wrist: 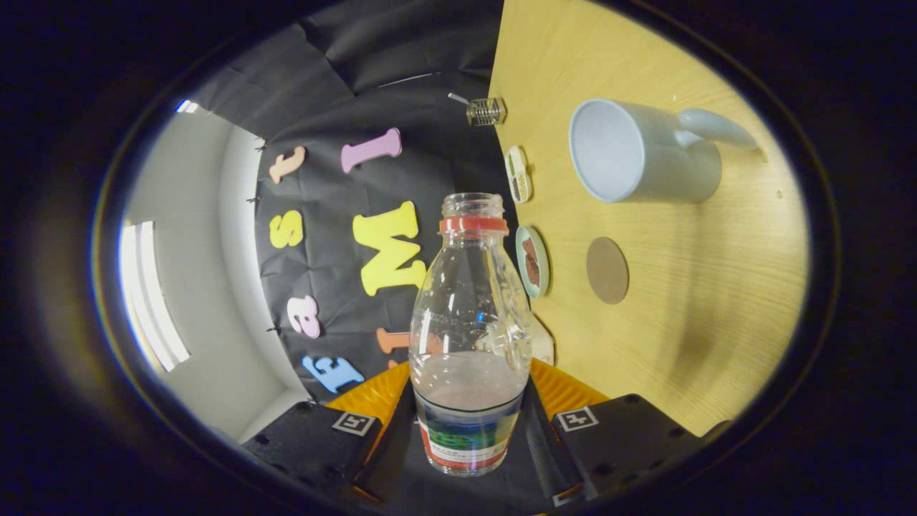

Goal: Take the bottle from table, then pour the juice into the cup, finally place the bottle on the coaster

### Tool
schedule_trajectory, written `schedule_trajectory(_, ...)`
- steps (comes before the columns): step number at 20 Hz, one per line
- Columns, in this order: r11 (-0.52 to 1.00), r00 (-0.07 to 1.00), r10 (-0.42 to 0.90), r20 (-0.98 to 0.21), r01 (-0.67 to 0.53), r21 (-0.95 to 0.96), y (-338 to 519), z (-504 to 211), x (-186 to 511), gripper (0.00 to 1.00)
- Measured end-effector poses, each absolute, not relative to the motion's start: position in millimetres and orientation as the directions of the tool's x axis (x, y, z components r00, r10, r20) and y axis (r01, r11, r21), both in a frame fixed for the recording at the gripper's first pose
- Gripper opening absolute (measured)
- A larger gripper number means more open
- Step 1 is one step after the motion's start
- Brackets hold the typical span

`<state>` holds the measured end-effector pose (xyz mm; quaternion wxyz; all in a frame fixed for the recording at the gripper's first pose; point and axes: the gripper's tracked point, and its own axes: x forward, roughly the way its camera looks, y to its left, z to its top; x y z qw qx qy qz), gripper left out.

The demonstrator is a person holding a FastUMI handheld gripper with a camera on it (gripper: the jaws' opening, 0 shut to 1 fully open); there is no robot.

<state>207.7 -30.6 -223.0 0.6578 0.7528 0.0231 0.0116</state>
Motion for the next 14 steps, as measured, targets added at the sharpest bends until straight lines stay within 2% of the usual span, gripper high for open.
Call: schedule_trajectory(14,-0.187,0.998,0.060,0.004,0.007,0.982,-28.7,-212.5,206.8,0.77)
